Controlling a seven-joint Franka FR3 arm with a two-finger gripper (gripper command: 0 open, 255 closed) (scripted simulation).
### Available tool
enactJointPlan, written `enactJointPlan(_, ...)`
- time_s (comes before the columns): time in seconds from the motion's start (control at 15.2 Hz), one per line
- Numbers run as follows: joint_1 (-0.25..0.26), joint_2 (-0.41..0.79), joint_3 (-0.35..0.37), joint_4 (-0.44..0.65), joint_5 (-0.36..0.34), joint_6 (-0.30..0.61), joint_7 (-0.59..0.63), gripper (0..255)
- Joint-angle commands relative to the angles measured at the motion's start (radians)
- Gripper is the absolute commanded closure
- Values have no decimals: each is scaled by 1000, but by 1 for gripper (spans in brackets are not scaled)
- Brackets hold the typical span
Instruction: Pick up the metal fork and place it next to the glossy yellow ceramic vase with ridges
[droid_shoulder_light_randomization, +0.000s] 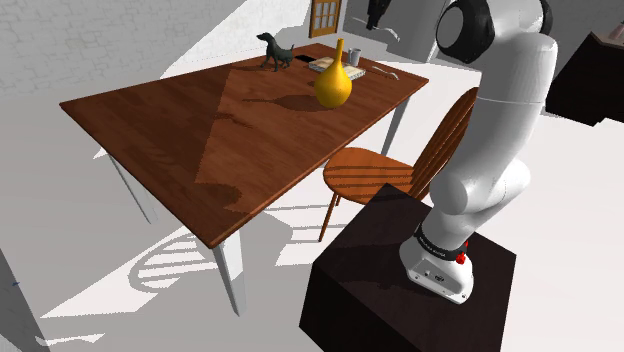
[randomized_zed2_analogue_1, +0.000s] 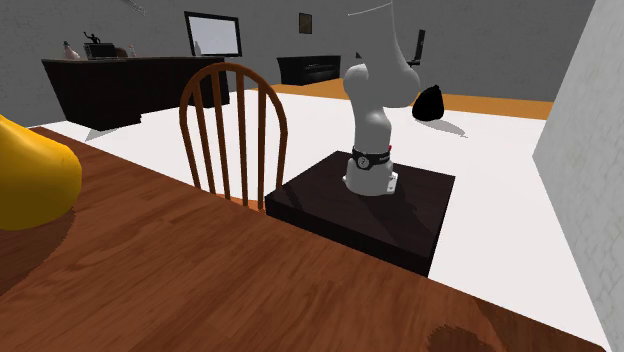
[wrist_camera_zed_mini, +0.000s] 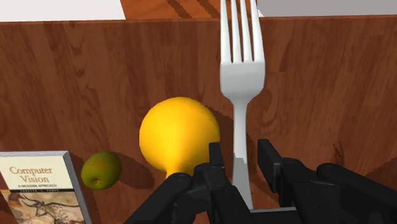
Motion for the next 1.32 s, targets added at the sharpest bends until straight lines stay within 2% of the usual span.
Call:
enactJointPlan(0.0,-1,-8,-1,-35,-1,27,-7,255)
enactJointPlan(0.53,15,-71,1,-237,-15,167,-14,255)
enactJointPlan(1.25,26,-110,3,-440,-21,332,-23,255)
